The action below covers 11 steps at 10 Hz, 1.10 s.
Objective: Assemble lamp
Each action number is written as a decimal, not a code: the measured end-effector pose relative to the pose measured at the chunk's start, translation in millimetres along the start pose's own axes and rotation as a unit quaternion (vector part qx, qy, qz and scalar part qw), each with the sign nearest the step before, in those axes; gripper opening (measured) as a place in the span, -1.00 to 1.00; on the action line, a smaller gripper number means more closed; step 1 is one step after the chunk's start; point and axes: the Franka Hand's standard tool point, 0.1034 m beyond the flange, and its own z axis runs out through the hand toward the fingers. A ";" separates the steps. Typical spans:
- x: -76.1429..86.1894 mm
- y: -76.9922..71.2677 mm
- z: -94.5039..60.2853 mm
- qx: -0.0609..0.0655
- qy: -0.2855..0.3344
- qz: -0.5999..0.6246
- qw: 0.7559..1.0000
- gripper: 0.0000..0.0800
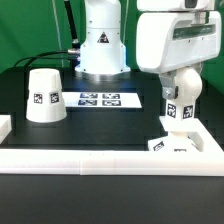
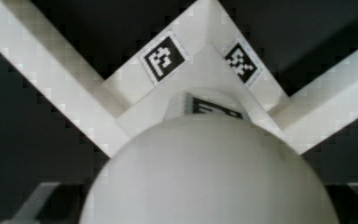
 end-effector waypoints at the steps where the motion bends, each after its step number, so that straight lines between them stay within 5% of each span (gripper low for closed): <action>1: -0.1 0.2 0.0 0.000 0.000 0.045 0.999 0.45; 4: 0.8 1.8 -1.0 -0.002 0.004 0.197 0.980 0.45; 11: -1.5 7.1 -2.0 -0.005 0.007 0.445 0.896 0.45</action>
Offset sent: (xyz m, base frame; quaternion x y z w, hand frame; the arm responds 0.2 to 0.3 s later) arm -0.0070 -0.0018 -0.0011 -0.0032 -0.0007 0.2537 0.9673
